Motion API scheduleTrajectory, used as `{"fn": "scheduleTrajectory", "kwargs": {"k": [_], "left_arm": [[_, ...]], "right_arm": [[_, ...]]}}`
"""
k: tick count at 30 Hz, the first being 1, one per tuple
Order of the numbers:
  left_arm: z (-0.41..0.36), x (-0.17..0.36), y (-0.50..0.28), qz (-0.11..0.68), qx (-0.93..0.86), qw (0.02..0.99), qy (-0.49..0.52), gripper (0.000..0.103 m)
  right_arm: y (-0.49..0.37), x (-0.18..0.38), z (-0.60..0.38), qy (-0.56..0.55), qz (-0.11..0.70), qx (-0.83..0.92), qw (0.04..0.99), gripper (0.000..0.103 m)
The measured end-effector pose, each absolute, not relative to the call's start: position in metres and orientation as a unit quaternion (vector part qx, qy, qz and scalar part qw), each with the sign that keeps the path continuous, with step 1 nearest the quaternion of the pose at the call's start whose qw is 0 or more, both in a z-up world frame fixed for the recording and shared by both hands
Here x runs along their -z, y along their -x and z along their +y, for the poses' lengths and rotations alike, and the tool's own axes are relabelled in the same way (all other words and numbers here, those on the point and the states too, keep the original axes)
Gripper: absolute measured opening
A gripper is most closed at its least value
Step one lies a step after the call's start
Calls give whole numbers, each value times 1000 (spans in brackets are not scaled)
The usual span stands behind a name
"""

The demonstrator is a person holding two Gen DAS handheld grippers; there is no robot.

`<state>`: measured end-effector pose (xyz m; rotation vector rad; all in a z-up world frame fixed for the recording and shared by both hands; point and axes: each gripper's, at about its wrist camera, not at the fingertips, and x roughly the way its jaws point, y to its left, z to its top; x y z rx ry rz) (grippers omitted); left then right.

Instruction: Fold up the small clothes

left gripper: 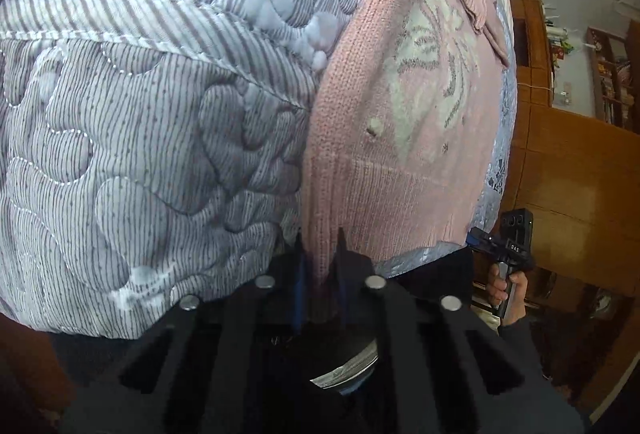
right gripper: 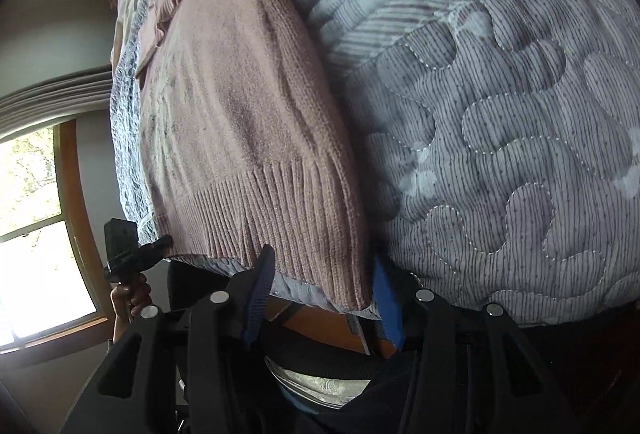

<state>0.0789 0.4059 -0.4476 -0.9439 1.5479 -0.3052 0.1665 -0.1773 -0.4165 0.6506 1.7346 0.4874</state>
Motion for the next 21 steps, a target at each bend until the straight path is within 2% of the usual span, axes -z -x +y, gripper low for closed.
{"fn": "scheduleTrajectory", "kwargs": {"k": [1,3,5,6,21], "left_arm": [[406,448,-78,667,130,609,410,10],[407,447,-75,656,130,611,424,8],[408,443,-72,643,130,616,436,8],[409,439,-69,635,132,619,442,7],[421,347,-61,484,162,657,555,7]], "right_arm": [[-166,417,-176,-281,740,-209,575,46],[-163,416,-174,-278,739,-213,575,34],[-160,412,-173,-273,736,-216,580,15],[-159,410,-173,-272,734,-217,584,11],[-172,310,-189,-366,619,-276,637,9]]}}
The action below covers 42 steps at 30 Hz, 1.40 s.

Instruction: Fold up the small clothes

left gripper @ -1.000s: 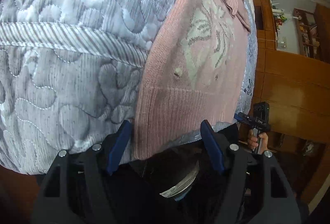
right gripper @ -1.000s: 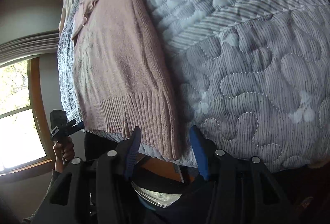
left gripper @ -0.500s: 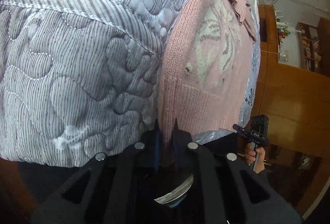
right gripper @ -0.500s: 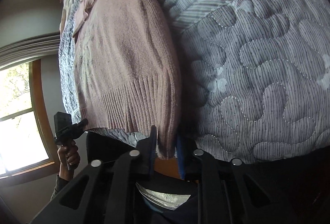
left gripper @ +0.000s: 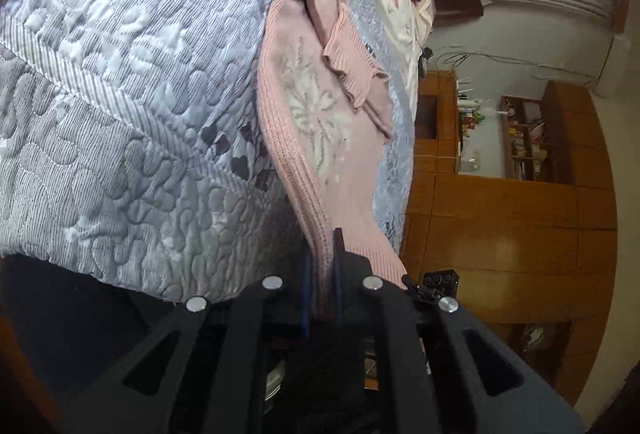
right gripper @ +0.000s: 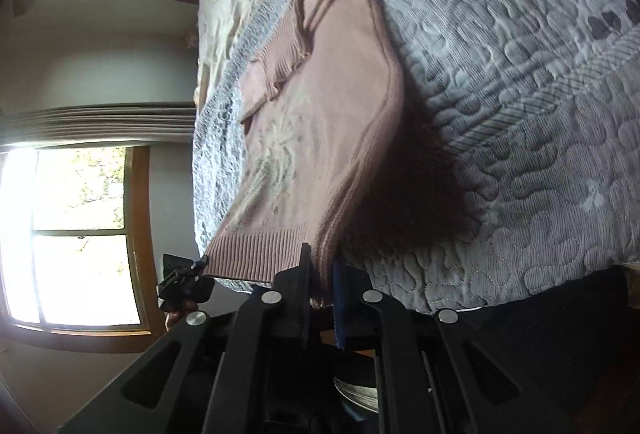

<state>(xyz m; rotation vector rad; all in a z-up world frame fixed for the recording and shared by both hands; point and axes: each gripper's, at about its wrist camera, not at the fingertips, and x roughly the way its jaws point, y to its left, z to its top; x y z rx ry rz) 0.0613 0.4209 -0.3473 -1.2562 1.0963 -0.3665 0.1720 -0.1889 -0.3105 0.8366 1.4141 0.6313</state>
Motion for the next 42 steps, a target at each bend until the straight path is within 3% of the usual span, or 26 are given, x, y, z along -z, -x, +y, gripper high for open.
{"fn": "scheduleTrajectory", "kwargs": {"k": [7,16,36,39,41,42], "left_arm": [[437,324,-88,436,160,648,604,7],[459,332,-150,422,124,626,644,7],[480,430,-288,515,35,594,617,10],[480,433,-294,513,57,596,615,18],[480,427,-293,504,78,607,610,28],[479,421,-292,503,85,618,599,31]], "right_arm": [[-208,283,-189,-402,584,-287,644,9],[-276,289,-190,-426,576,-254,650,9],[-424,395,-158,-378,656,-174,630,10],[-433,397,-152,-365,660,-189,629,21],[-435,386,-149,-357,649,-212,637,33],[-436,379,-148,-346,643,-224,645,34]]}}
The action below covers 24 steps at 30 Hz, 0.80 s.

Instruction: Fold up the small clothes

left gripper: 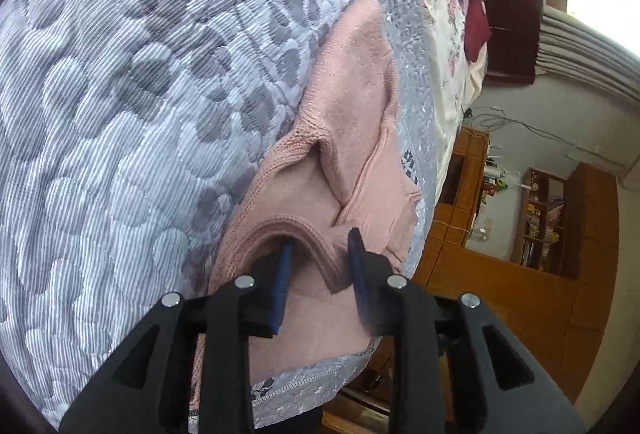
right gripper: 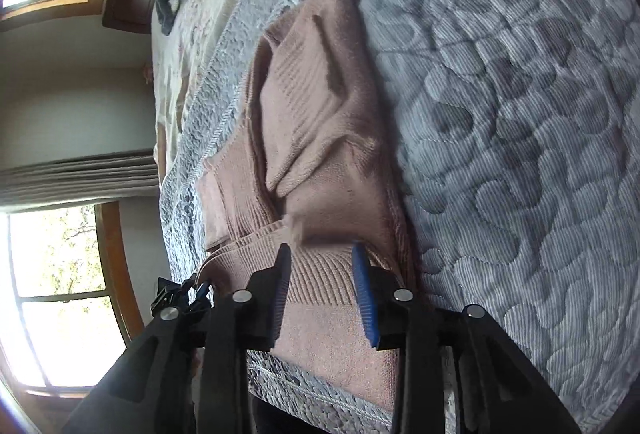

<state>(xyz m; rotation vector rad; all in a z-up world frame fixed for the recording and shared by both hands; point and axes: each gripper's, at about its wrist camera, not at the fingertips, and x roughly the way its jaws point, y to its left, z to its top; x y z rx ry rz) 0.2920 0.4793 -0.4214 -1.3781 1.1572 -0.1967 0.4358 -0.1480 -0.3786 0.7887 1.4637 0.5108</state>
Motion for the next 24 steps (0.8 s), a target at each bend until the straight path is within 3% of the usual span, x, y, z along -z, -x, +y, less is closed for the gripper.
{"fn": "scheduleTrajectory", "kwargs": {"k": [2,9,20,24], "left_arm": [[475,409,-293,507,96,648,560,37],[459,385,-309,539,81,738,397,37],[426,393,-334,592,75,762,252,49],[417,393,-333,591,71,772,221,45]], "right_arm": [[-436,367,-145,-325,633,-248,658,34],[-434,354,-130,-204,613,-256,719,34],[-426,369,-102,-69,598,-241,761,34],[-420,371,-88,-29,591,-249,766,33]]}}
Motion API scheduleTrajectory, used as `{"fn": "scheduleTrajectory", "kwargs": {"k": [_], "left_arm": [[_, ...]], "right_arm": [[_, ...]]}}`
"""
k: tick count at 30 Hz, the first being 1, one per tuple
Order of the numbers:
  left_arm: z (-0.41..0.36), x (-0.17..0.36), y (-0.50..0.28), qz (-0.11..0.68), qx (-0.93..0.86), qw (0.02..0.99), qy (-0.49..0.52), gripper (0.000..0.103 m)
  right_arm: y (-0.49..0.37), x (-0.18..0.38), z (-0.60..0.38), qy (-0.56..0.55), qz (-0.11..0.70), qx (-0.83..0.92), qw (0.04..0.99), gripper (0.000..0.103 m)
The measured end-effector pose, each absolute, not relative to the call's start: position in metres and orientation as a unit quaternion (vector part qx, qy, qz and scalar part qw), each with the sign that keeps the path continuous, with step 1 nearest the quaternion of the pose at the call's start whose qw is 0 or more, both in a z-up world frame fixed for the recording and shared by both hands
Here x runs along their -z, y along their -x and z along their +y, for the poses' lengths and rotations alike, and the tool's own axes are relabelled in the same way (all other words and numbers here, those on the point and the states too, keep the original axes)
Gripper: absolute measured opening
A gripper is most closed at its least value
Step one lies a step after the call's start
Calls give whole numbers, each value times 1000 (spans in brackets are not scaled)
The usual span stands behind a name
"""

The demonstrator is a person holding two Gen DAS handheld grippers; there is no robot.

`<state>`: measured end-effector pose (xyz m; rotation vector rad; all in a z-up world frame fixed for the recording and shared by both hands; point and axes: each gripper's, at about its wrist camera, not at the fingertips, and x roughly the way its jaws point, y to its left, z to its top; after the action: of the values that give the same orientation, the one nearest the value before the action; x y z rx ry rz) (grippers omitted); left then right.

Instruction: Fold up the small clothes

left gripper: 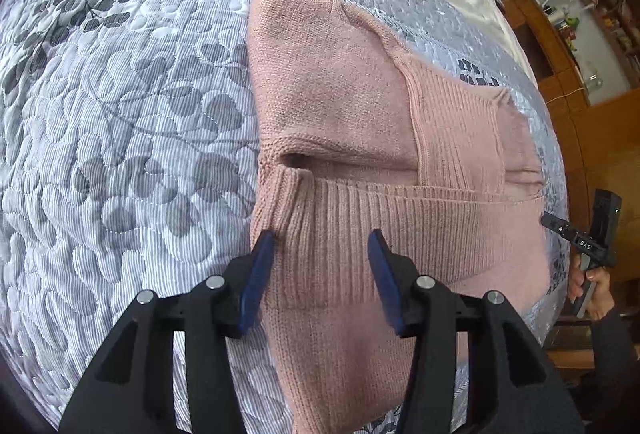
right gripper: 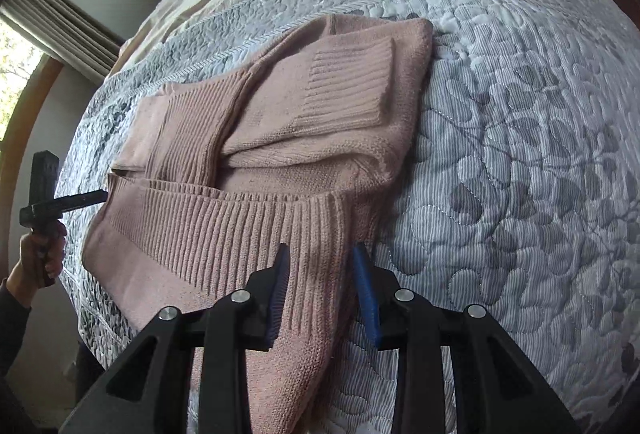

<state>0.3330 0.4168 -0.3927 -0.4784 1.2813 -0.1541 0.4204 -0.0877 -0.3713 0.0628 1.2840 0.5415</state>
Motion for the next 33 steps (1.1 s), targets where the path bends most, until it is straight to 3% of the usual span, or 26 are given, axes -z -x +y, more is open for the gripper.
{"fn": "scheduleTrajectory", "kwargs": {"k": [1,2,3,9,11,26,33], "left_arm": [[414,391,-333,587,70,778,212,31],[412,390,-332,586,76,779,208,7],[411,392,-332,588,80,778,206,2],[412,395,-328,579,75,784,209,3],[412,392,-326,572,77,789,211,2],[438,309,-280,441,93,843,292,1],[453,271,-316,403,104,861,293,1]], "right_arm": [[-418,369,-86,-20,586,-251,770,30],[-416,367,-84,-14,582,-253,773,26],[-415,365,-82,-5,579,-254,775,25],[-419,369,-81,-8,584,-253,772,22],[-418,367,-81,-9,579,-253,775,11],[-387,289,-91,-25,492,-268,828,8],[-424,253,-86,-23,454,-257,853,7]]}}
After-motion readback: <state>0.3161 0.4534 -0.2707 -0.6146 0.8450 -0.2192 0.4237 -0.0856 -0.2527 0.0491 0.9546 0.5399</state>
